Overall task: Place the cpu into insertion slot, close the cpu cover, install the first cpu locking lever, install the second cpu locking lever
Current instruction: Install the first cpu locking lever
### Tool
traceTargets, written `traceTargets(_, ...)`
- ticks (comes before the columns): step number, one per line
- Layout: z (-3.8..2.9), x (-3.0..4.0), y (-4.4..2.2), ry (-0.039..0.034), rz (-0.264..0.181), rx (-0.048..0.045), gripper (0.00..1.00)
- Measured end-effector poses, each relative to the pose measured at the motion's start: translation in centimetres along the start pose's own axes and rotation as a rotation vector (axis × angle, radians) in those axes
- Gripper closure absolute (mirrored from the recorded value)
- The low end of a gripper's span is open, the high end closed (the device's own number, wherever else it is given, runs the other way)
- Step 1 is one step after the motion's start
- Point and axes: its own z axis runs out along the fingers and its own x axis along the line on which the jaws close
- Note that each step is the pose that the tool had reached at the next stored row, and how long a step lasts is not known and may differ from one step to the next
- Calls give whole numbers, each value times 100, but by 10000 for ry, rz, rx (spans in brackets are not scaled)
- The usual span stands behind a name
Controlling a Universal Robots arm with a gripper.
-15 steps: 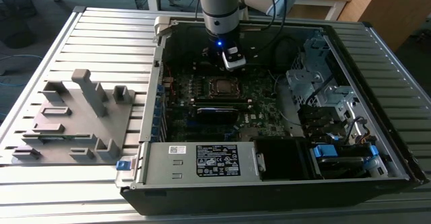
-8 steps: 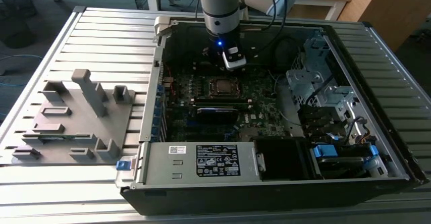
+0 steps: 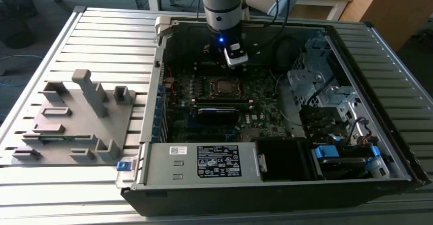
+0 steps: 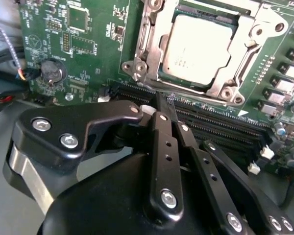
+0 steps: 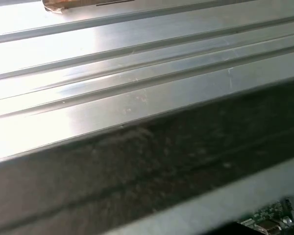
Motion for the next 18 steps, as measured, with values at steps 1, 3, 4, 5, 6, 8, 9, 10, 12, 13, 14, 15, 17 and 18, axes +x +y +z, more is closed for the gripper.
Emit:
traceTargets(1,-22,-4,3,0,0,0,90)
traceTargets(3,-62,-10,9,0,0,-1,90)
traceTargets(4,-80,-13,12,0,0,0,90)
traceTargets(5,-87,-15,13,0,-1,0,90)
traceTargets(6,-87,-15,13,-1,0,-2,90)
traceTargets(8,-87,-15,13,-2,0,-3,90)
traceTargets(9,-87,-15,13,-1,0,-3,90)
traceTargets(10,-87,-15,13,28,1,6,90)
traceTargets(12,-84,-18,14,325,30,110,90)
traceTargets(13,-82,-21,15,495,45,170,90)
traceTargets(14,-80,-23,15,676,60,236,90)
traceTargets(15,-79,-24,15,808,72,283,90)
traceTargets(17,-80,-23,15,826,75,290,90)
traceTargets(18,-80,-23,15,829,75,290,90)
